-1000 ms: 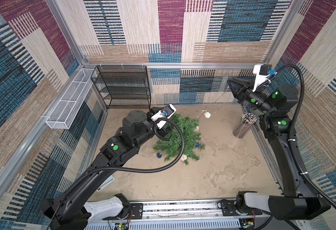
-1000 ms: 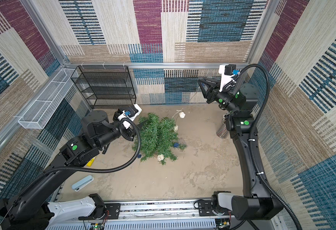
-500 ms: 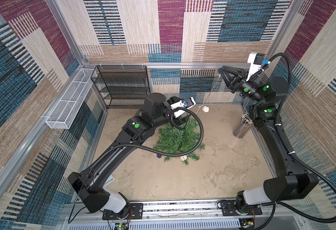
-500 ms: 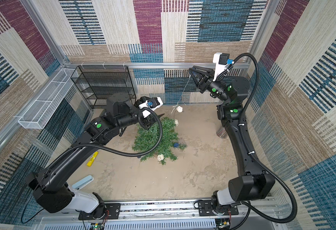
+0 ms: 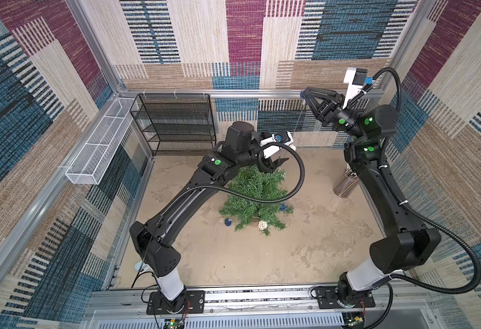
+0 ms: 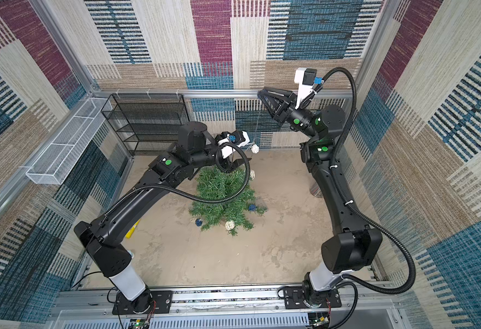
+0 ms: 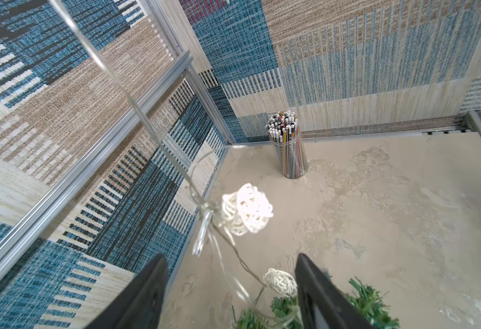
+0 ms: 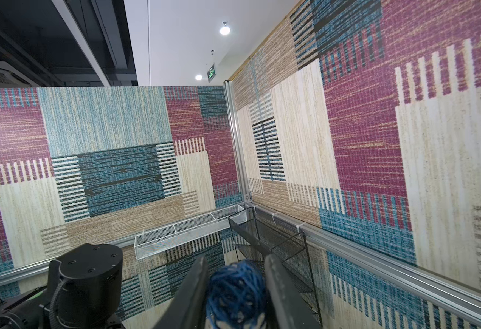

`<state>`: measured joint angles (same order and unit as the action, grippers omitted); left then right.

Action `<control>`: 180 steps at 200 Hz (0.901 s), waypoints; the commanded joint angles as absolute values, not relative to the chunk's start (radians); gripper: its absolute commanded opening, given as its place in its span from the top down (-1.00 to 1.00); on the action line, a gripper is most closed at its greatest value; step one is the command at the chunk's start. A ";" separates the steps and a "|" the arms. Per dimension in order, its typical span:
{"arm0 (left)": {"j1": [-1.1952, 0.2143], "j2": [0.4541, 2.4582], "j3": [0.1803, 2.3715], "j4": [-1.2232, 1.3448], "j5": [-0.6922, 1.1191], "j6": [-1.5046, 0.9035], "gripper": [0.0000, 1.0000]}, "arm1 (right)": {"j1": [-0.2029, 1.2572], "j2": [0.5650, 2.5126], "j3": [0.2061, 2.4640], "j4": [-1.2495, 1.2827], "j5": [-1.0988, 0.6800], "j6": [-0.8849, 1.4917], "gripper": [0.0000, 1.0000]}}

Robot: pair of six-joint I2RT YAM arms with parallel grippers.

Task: Remove string lights from the small christmas tree
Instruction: Remove the light string from the Christmas tree.

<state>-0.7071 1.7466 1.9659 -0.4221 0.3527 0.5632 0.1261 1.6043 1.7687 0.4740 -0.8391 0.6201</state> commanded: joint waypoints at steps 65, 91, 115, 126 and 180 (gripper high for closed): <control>-0.706 1.927 2.179 -0.486 0.463 0.488 -0.06 | 0.135 1.628 1.783 0.572 -0.866 0.686 0.28; -0.704 1.953 2.210 -0.480 0.428 0.478 0.14 | 0.121 1.606 1.757 0.558 -0.865 0.673 0.26; -0.703 1.985 2.260 -0.486 0.379 0.463 0.28 | 0.100 1.584 1.724 0.557 -0.867 0.673 0.23; -0.703 1.997 2.275 -0.480 0.365 0.453 0.30 | 0.091 1.573 1.708 0.554 -0.868 0.671 0.13; -0.698 2.069 2.369 -0.441 0.257 0.397 0.52 | 0.055 1.499 1.603 0.510 -0.868 0.625 -0.37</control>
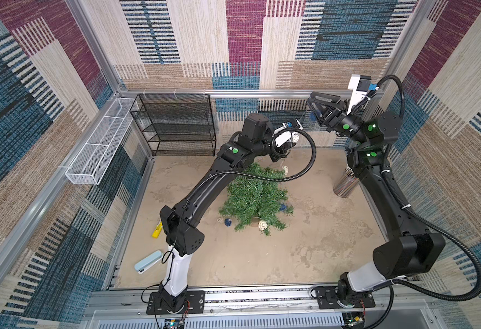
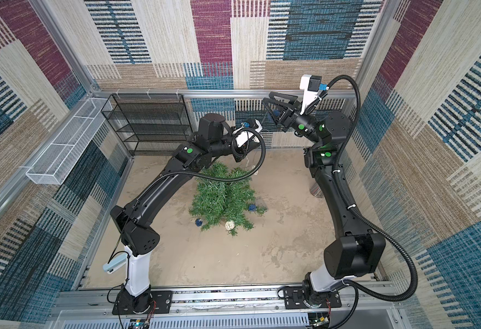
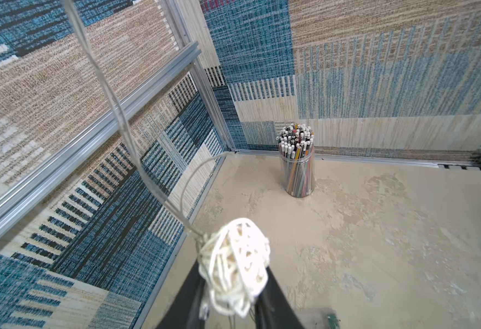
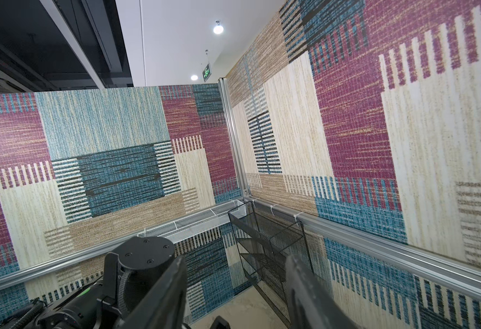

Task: Remove string lights from the small christmas tree
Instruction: Remove the light string from the Christmas tree.

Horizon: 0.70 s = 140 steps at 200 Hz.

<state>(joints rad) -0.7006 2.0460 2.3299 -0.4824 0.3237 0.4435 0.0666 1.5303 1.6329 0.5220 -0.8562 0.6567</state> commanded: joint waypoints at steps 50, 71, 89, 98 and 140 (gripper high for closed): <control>-0.674 2.106 2.413 -0.372 0.143 0.341 0.61 | 0.026 1.416 1.519 0.467 -0.861 0.597 -0.68; -0.652 2.131 2.461 -0.369 0.105 0.320 0.64 | 0.018 1.372 1.464 0.443 -0.858 0.582 -0.70; -0.632 2.151 2.500 -0.371 0.062 0.306 0.67 | 0.018 1.335 1.408 0.408 -0.857 0.559 -0.70; -0.620 2.158 2.513 -0.370 0.047 0.299 0.67 | 0.018 1.318 1.375 0.396 -0.857 0.549 -0.70; -0.572 2.164 2.528 -0.377 -0.001 0.303 0.67 | 0.021 1.251 1.242 0.317 -0.844 0.504 -0.70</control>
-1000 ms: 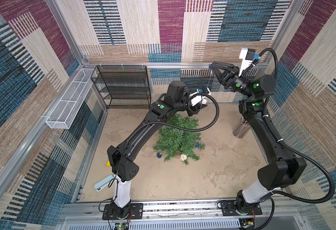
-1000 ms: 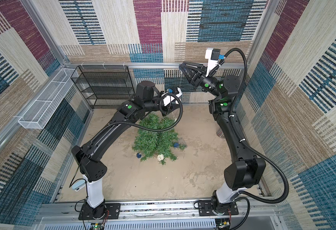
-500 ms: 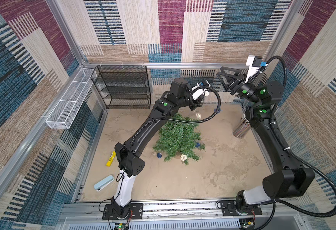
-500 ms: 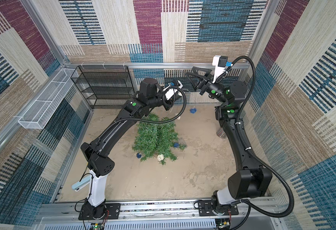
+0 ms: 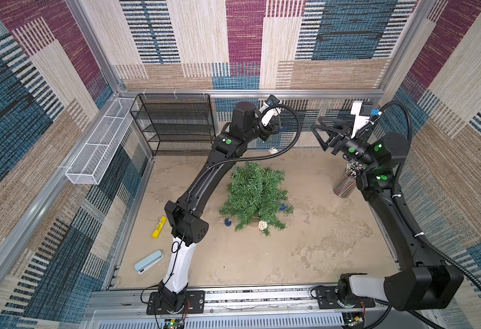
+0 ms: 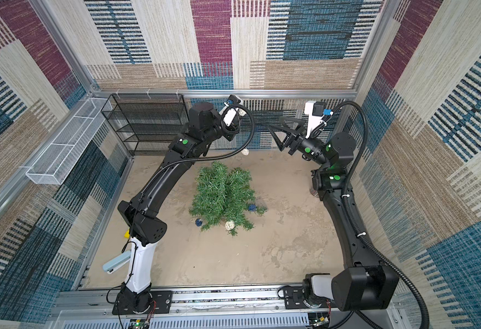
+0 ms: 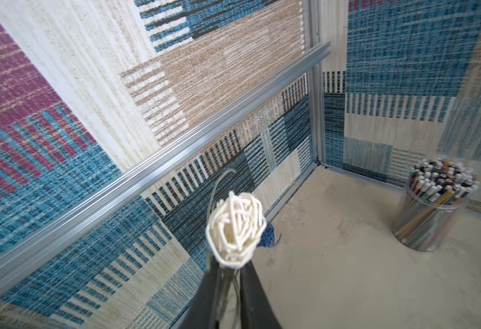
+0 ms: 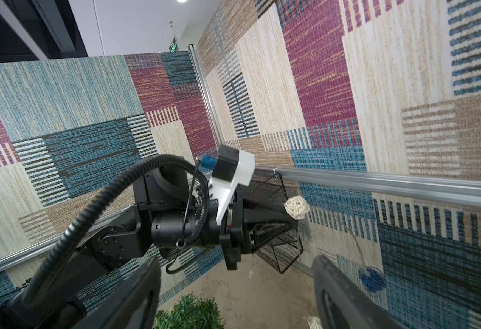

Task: Remove string lights from the small christmas tree
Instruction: Remove the light string from the Christmas tree.

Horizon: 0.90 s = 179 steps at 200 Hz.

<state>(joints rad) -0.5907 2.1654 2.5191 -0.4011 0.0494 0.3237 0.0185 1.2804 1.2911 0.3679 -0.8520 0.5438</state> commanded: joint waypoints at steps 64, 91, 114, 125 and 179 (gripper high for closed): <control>-0.466 2.105 2.519 -0.434 -0.089 0.326 0.68 | 0.051 1.164 1.161 0.090 -0.804 0.348 -0.70; -0.419 2.076 2.521 -0.475 -0.104 0.316 0.67 | 0.062 1.129 1.148 0.002 -0.779 0.295 -0.70; -0.385 2.053 2.527 -0.522 -0.134 0.315 0.67 | 0.064 1.100 1.132 -0.049 -0.764 0.267 -0.71; -0.372 2.040 2.526 -0.546 -0.156 0.323 0.68 | 0.066 1.087 1.125 -0.072 -0.757 0.258 -0.71; -0.326 1.925 2.422 -0.633 -0.282 0.350 0.68 | 0.078 1.035 1.096 -0.147 -0.722 0.222 -0.71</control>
